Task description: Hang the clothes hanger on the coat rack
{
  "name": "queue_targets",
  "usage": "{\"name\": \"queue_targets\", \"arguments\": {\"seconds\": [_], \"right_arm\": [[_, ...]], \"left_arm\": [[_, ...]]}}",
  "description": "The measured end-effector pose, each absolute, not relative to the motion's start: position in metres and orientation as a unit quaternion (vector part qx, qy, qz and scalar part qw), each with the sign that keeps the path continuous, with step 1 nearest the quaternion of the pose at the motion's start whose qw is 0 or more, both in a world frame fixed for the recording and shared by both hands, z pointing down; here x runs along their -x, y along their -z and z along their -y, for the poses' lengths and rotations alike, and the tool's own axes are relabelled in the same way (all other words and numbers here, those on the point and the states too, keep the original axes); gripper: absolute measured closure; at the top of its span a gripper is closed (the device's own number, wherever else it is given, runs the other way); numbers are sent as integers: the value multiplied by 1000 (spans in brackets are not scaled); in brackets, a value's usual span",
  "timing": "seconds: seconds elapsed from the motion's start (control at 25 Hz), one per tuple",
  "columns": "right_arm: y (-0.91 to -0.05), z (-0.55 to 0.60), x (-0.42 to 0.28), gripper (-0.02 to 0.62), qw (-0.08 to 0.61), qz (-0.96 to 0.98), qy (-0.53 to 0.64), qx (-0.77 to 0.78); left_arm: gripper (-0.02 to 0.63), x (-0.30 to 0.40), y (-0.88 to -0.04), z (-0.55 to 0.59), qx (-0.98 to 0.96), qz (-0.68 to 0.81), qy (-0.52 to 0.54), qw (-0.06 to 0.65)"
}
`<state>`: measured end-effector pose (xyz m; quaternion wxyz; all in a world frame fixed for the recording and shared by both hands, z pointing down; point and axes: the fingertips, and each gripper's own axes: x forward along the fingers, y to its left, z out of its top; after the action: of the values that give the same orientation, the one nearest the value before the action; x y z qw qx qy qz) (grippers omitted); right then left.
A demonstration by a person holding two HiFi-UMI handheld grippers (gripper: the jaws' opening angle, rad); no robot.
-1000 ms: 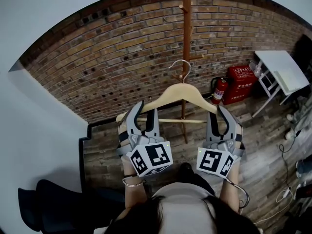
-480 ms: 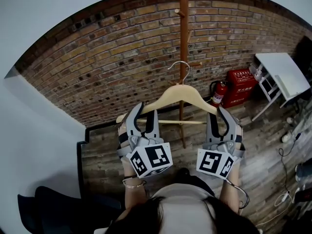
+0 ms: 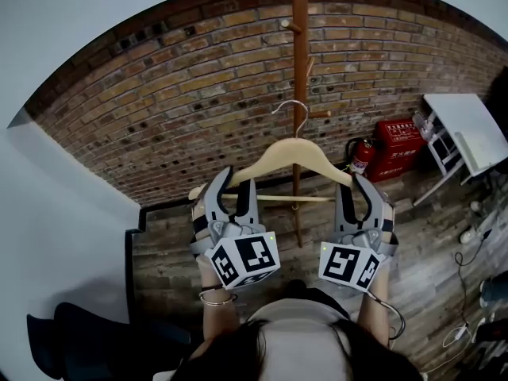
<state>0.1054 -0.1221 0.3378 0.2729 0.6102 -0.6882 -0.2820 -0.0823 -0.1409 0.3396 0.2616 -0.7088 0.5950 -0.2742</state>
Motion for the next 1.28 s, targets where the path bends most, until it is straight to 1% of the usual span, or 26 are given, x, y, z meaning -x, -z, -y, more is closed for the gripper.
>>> {"name": "queue_targets", "arguments": {"seconds": [0.32,1.28], "right_arm": [[-341,143,-111,472,273,700,283,-596],[-336,179,-111,472,270,697,280,-602]], "left_arm": [[460,77,-343,156,702,-603,281,251],[460,76,-335,191,704,-599,280,259]]}}
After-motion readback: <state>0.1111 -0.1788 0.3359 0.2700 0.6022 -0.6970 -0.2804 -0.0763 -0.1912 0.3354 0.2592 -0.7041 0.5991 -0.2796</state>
